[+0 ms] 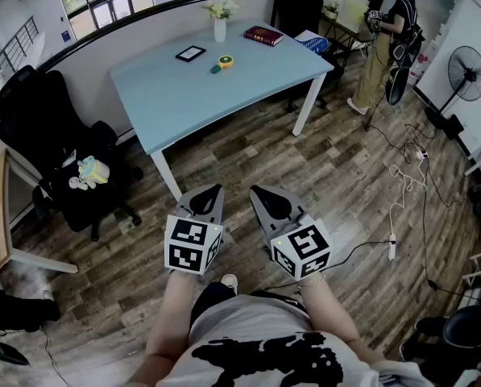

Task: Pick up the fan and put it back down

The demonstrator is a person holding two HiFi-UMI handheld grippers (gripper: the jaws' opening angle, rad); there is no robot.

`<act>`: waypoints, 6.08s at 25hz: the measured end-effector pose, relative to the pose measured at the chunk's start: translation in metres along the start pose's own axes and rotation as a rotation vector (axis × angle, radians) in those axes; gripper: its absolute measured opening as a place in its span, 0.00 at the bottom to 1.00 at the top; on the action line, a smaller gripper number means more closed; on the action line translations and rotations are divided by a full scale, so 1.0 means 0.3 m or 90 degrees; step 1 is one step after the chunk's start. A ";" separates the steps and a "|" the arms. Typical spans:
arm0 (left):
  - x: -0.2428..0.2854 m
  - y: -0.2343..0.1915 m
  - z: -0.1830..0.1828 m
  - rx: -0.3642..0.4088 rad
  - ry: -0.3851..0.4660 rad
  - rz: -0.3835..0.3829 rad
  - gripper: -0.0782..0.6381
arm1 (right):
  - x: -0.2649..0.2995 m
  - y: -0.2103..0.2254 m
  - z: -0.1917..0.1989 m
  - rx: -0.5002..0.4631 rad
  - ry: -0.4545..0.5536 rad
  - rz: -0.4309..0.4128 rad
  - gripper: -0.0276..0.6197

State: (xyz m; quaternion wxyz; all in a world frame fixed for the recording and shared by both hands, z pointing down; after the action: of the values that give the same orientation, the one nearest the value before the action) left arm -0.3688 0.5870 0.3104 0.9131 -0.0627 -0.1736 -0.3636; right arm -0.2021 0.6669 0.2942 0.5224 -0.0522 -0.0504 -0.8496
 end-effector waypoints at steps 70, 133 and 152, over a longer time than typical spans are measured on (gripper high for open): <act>0.932 -0.324 -0.364 0.015 0.033 0.008 0.58 | 0.514 0.902 -0.054 0.044 0.027 0.022 0.05; 1.935 -0.961 -0.538 -0.074 -0.022 -0.054 0.58 | 1.475 1.872 -0.121 -0.003 -0.096 -0.058 0.05; 2.185 -0.949 -0.548 0.070 -0.205 -0.082 0.58 | 1.624 2.065 -0.001 0.070 -0.115 -0.225 0.05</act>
State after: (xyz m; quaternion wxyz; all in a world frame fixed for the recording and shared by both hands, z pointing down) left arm -0.0767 -0.0808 0.3915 0.8504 -0.0587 -0.3410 -0.3963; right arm 0.1323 -0.0413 0.3818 0.3606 -0.0896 -0.1519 -0.9159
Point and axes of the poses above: the fingertips, and each gripper's own axes: x forward along the fingers, y to its right, z out of its underside, the point moved 10 cm from there along -x, backward along the fingers, and after that the axes turned 7 degrees about -z, right-handed, at the moved point
